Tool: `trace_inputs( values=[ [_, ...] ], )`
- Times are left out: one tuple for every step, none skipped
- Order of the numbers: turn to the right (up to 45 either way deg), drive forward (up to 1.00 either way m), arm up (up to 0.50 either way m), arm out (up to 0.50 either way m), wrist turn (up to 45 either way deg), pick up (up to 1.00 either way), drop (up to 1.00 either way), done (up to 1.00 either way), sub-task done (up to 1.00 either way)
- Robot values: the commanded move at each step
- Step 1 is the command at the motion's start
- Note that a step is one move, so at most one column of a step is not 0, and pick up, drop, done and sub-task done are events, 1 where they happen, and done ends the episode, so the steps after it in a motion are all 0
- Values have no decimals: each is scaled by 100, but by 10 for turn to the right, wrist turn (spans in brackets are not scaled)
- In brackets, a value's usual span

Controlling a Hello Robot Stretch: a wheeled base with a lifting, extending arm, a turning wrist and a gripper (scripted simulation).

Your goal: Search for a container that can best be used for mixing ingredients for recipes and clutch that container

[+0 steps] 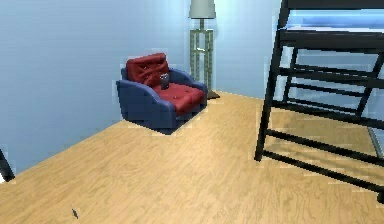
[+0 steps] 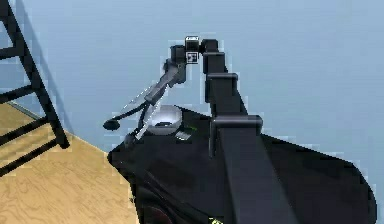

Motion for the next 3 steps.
trace_inputs(
  values=[
    [0,0,0,0,450,0,0,0,0],
    [0,0,0,0,450,0,0,0,0],
    [0,0,0,0,90,0,0,0,0]
  ],
)
